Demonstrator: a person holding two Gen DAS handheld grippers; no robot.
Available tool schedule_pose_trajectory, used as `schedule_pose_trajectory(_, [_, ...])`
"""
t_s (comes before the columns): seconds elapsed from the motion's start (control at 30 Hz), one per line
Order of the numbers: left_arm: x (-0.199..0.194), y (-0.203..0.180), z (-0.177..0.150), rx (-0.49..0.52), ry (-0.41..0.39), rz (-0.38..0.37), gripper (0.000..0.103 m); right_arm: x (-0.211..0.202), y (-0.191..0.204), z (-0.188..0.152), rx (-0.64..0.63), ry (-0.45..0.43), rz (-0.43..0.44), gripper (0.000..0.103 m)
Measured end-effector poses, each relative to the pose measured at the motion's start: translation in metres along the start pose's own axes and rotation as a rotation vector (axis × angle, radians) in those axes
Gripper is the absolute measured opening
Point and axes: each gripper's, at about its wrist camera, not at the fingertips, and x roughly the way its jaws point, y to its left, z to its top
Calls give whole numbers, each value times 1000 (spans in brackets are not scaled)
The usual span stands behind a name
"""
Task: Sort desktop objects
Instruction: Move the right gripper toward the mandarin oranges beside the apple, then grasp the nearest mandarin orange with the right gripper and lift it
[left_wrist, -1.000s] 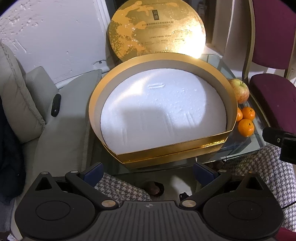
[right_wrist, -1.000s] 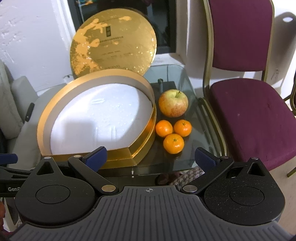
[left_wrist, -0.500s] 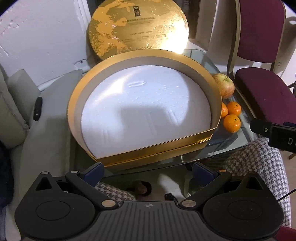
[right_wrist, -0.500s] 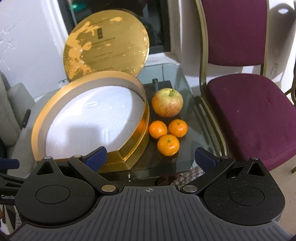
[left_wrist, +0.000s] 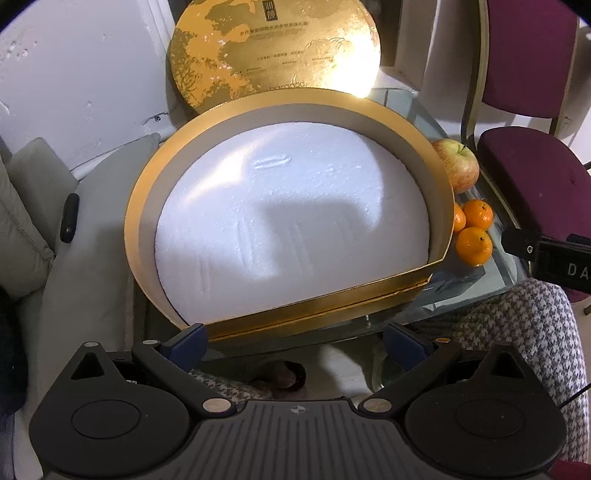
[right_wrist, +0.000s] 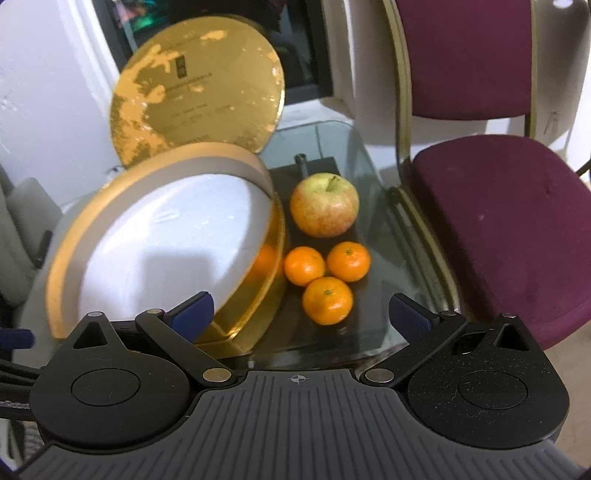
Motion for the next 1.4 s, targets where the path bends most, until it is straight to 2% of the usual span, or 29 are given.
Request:
schedule_pose_trajectory(0.17, [9, -3, 4, 19, 30, -8, 97, 12, -5, 3, -28, 5, -34, 103])
schedule_pose_trajectory(0.37, [13, -3, 8, 12, 9, 16, 96, 31, -14, 7, -33, 33, -47, 103])
schedule_pose_trajectory(0.53, [16, 3, 11, -30, -17, 14, 96, 45, -17, 5, -39, 66, -52, 97])
schedule_pose_trajectory(0.87, [26, 11, 16, -82, -6, 34, 98, 77, -20, 3, -39, 135, -50, 79])
schedule_pose_trajectory(1.1, [33, 14, 18, -91, 14, 47, 99, 99, -18, 4, -39, 188, -47, 75])
schedule_pose_trajectory(1.4, [38, 19, 18, -97, 28, 53, 100, 115, -17, 5, -28, 215, -55, 68])
